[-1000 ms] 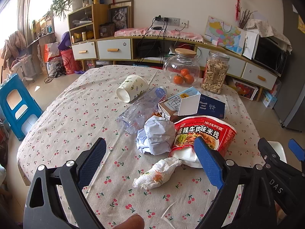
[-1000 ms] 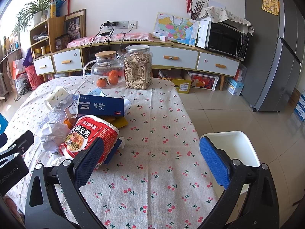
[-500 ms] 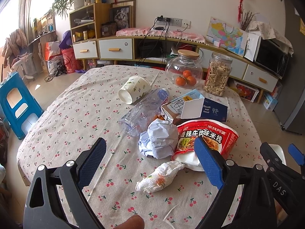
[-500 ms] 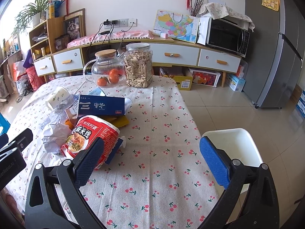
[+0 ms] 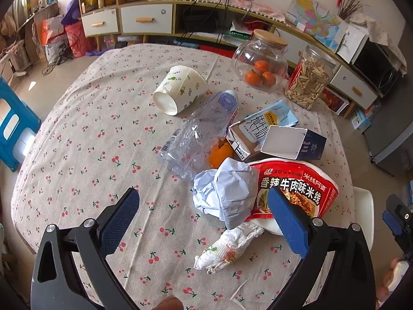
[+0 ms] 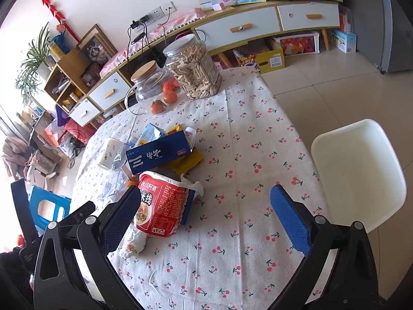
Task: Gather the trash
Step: 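Grasp the crumpled white tissue with the left tool while the right tool grasps the tissue bundle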
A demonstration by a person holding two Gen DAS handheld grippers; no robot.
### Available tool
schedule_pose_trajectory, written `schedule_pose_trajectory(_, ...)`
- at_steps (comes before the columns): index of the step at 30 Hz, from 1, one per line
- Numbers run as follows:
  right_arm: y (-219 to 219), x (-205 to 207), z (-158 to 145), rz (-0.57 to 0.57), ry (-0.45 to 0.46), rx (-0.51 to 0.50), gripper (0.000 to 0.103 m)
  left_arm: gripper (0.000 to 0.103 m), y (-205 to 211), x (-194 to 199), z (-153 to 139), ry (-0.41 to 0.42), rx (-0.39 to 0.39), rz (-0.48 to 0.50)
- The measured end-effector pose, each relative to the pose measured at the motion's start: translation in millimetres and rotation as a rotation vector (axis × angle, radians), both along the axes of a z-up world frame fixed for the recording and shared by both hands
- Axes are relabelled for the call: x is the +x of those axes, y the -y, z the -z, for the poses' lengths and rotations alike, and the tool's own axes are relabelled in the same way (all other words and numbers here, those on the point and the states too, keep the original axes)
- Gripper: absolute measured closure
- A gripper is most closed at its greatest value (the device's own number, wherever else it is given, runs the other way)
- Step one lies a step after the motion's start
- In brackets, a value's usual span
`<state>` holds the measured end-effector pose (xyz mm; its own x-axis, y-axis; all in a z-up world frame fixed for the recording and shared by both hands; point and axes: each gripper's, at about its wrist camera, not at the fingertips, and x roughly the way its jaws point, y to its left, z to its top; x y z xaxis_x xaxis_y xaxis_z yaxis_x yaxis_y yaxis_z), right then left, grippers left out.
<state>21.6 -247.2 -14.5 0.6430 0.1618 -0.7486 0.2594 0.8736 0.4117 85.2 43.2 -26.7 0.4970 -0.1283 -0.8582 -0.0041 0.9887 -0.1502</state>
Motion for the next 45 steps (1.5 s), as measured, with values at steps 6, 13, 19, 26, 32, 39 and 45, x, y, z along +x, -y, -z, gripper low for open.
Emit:
schedule_pose_trajectory(6, -1, 8, 15, -0.013, -0.066, 0.046, 0.007, 0.007, -6, 17, 19, -0.072, -0.153, -0.054)
schedule_pose_trajectory(13, -2, 21, 46, -0.009, -0.16, 0.167, 0.007, 0.026, 1, 37, 37, -0.151, -0.237, -0.048)
schedule_pose_trajectory(19, -9, 30, 60, -0.018, -0.203, 0.239, 0.007, 0.062, 7, 34, 40, -0.17, -0.22, 0.001)
schedule_pose_trajectory(26, -29, 34, 59, -0.12, -0.192, 0.362, 0.007, 0.077, 4, 6, 0, -0.033, -0.224, 0.099)
schedule_pose_trajectory(32, -80, 21, 60, -0.28, -0.225, 0.326, 0.009, 0.077, -11, -25, -53, 0.198, -0.103, 0.121)
schedule_pose_trajectory(39, -131, 25, 86, -0.261, -0.315, 0.217, 0.021, 0.077, -30, -28, -63, 0.286, 0.063, 0.063)
schedule_pose_trajectory(45, -162, 37, 83, -0.199, -0.281, 0.183, 0.023, 0.077, -52, -30, -63, 0.283, 0.051, 0.024)
